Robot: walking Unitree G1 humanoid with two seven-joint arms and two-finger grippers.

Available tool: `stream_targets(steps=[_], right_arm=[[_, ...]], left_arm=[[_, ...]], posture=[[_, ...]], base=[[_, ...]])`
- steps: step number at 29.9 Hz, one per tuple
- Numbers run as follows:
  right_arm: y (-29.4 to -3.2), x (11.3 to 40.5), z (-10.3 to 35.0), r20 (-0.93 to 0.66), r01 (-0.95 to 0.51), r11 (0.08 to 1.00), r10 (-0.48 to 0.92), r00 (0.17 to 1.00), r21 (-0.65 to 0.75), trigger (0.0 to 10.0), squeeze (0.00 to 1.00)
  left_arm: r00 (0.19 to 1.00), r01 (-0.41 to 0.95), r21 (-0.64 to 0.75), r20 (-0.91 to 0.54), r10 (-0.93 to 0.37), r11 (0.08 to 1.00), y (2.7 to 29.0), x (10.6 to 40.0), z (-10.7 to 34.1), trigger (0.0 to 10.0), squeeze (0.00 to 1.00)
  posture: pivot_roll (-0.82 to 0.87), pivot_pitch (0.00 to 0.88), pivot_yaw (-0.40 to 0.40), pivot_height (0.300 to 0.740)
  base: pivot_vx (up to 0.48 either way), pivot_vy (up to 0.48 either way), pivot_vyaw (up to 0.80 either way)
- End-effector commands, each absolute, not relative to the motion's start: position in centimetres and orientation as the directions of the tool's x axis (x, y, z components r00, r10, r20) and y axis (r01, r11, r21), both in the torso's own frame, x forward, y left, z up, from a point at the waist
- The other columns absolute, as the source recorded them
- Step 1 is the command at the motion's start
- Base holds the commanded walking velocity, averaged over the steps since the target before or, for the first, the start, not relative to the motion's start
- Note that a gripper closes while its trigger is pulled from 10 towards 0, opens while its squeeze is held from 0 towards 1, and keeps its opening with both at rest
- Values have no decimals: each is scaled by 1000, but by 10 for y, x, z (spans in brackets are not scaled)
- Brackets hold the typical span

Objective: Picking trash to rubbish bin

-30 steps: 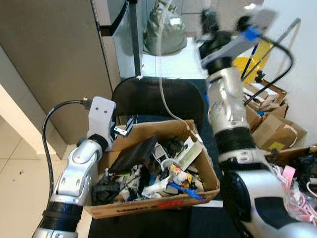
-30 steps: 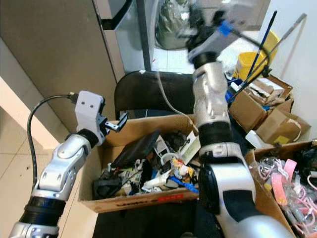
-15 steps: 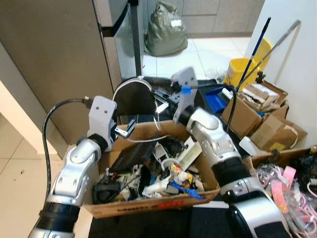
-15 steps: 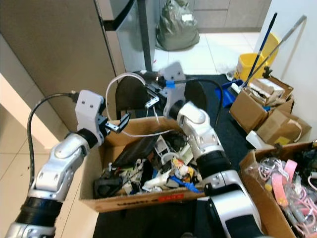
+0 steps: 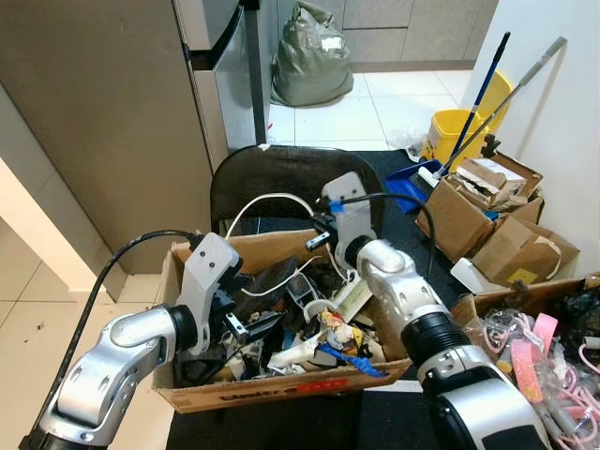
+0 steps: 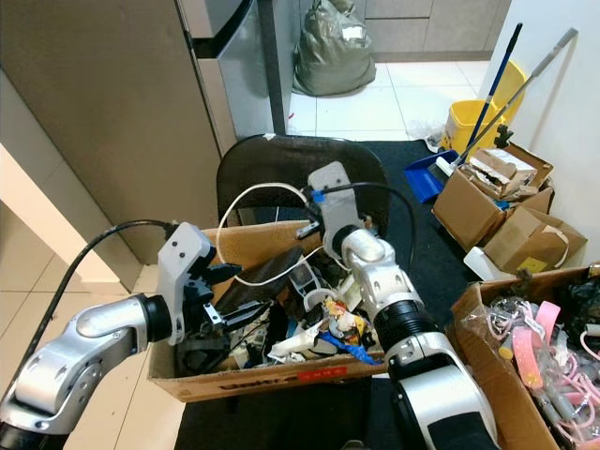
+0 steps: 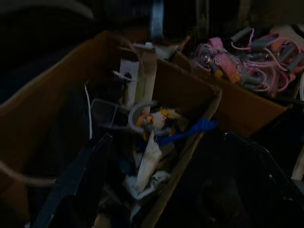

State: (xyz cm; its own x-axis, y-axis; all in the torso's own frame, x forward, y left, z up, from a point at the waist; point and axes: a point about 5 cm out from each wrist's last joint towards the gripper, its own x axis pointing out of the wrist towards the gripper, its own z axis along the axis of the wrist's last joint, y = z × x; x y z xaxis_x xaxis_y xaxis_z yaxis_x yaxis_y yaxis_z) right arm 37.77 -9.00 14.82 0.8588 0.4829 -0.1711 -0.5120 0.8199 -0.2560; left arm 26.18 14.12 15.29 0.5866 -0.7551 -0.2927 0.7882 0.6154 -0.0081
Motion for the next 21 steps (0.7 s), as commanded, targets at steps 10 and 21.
stream_targets(steps=[10,21], right_arm=[[-95,365,105,-340,-557,803,474,812,-211,10000,0],[-95,372,121,-262,-536,838,497,827,-103,10000,1000]], left_arm=[[579,776,-17,-378,-722,631,147,255,149,10000,0],[591,769,-10,-370,-717,639,146,255,152,10000,0]], posture=[[36,114,39,740],[39,128,34,740]], base=[[0,0,0],[0,0,0]])
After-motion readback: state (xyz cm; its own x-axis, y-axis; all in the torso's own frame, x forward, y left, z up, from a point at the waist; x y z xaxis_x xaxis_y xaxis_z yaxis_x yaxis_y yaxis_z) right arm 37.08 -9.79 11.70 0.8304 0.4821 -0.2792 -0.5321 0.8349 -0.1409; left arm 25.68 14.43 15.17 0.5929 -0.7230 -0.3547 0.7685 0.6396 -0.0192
